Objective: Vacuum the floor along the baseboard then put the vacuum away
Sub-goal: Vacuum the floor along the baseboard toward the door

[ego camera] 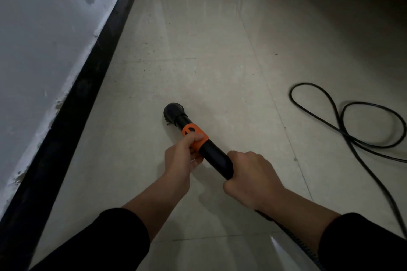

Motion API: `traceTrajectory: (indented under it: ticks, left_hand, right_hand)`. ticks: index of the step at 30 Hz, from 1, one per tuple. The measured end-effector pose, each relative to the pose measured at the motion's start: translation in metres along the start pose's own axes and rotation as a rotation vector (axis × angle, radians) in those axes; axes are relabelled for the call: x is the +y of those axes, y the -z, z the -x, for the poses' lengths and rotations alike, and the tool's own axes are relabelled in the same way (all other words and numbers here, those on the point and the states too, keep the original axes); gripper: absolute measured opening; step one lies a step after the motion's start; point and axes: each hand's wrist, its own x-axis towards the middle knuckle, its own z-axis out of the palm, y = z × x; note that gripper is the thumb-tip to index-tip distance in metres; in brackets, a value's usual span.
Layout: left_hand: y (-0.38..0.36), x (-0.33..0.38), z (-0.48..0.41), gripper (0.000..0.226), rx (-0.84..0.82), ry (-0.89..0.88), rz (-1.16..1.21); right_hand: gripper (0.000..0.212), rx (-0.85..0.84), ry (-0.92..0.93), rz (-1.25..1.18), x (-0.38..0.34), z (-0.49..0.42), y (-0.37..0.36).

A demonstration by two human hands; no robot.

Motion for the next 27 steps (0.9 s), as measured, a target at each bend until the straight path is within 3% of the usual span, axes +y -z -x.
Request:
traceTrajectory:
  ticks: [12,17,23,27]
  left_hand:
    - [-0.038,-0.014,0.013,0.017,-0.065,0.029,-0.078]
    - [-0.080,-0.015,0.013,0.016,-0.091,0.039,-0.096]
    - [-0.113,-0.007,0.017,0.038,-0.177,0.165,-0.229]
    - [-0.121,0.000,0.012,0.048,-0.219,0.145,-0.292]
  right_hand:
    - [0.036,0.013,-0.037,-0.001,0.034,0.011,0.015]
    - [0.034,0.101,-0.120,-0.047,0.062,0.005,0.024]
    - [0.026,0.103,-0.229,-0.046,0.085,0.007,0.037]
    - [0.023,0.130,-0.257,-0.034,0.087,0.004,0.047]
